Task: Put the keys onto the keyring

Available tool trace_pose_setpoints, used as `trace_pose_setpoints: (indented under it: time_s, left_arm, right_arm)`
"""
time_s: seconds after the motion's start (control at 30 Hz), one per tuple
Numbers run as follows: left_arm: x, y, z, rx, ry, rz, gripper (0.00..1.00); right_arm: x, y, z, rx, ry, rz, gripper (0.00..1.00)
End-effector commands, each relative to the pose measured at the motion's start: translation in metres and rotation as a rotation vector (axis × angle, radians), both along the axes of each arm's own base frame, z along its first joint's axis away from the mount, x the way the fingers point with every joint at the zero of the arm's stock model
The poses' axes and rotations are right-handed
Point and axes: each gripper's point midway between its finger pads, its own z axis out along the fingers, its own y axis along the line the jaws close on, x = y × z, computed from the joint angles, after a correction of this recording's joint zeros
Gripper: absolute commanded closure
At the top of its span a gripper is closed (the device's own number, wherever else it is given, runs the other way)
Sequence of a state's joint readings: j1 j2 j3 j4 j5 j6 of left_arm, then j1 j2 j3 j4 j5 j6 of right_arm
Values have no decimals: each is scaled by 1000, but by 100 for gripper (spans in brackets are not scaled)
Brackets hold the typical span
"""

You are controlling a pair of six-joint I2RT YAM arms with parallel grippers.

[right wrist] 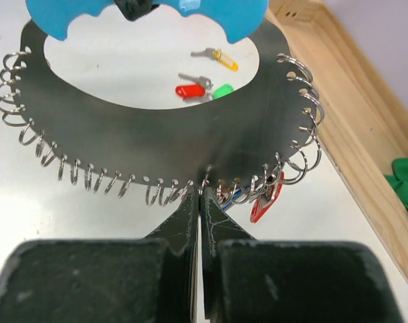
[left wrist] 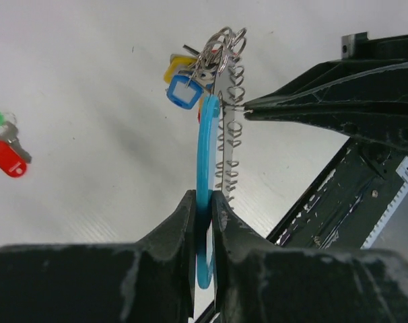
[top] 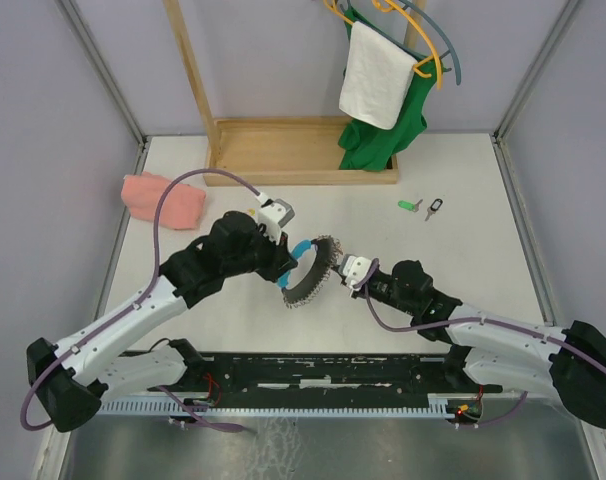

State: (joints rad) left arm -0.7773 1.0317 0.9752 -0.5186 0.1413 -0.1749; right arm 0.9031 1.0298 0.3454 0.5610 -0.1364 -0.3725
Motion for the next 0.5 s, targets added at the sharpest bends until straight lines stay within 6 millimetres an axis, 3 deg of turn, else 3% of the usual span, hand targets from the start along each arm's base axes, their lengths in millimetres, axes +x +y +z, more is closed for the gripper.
trace_pose_setpoints:
  time_s: [0.0,0.3,0.47]
  left_arm:
    - [28,-8,-13,-223,-19,171,82]
    - [38,-4,-84,-338,16,265,70]
    - [42,10,-106,-367,-33,331,56]
  right_arm:
    - [-16,11,46,73,-96,108,99]
    - [-12,5,30,10,-42,120,99]
    - [-7,3,19,-1,6,126,99]
